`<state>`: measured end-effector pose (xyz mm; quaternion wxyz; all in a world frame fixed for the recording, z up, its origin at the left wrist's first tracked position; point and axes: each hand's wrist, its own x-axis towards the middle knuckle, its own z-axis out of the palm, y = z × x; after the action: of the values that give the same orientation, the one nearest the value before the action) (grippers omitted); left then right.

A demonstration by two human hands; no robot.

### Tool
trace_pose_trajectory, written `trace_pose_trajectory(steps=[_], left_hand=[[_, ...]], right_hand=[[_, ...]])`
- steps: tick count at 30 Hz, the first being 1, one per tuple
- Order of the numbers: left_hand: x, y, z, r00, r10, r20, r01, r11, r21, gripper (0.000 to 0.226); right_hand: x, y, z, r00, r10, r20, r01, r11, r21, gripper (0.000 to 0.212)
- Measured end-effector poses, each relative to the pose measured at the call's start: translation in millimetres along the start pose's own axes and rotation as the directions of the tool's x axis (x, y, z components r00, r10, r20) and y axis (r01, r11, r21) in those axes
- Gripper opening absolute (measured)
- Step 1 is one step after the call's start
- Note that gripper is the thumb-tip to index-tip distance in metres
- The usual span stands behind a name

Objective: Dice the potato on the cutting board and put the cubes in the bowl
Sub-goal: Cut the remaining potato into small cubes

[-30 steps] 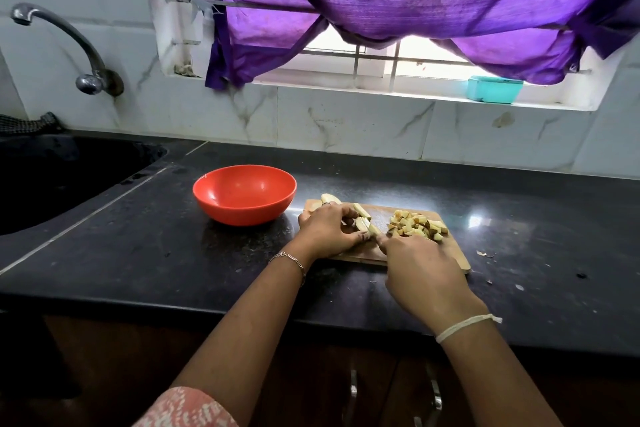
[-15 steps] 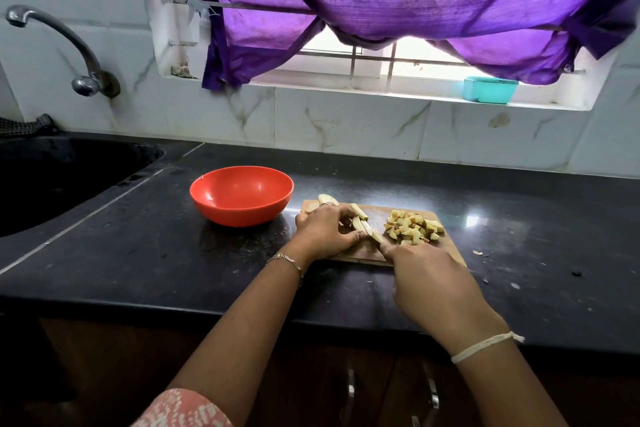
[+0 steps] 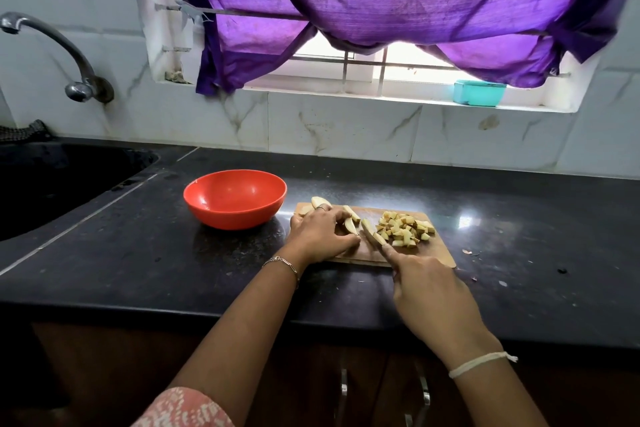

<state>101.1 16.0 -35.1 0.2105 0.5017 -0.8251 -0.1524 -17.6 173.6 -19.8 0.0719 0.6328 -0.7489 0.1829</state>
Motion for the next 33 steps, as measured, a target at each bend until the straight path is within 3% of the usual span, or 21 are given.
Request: trace_pose_trajectory(steps=[12, 17, 23, 33], left_hand=[[-3, -1, -3, 0.997, -0.001, -0.080, -0.013, 0.985, -0.171, 0.041], [-3, -1, -4, 1.000, -0.013, 0.012, 0.015, 0.982, -0.190, 0.061], [-3, -3, -1, 0.993, 0.008, -0.114, -0.025, 0.988, -0.152, 0.035], [-4, -3, 0, 0.986, 0.002, -0.165, -0.028, 0.987, -0.158, 0.030]], right_hand=[[9, -10, 15, 0.997, 0.044, -0.065, -0.031, 0.980, 0.197, 0.053], [13, -15, 19, 0.997, 0.044, -0.063, -0.031, 0.980, 0.194, 0.053], [17, -20, 22, 0.996, 0.048, -0.078, -0.033, 0.984, 0.175, 0.052], [21, -22, 27, 0.997, 0.031, -0.069, -0.020, 0.988, 0.150, 0.054]])
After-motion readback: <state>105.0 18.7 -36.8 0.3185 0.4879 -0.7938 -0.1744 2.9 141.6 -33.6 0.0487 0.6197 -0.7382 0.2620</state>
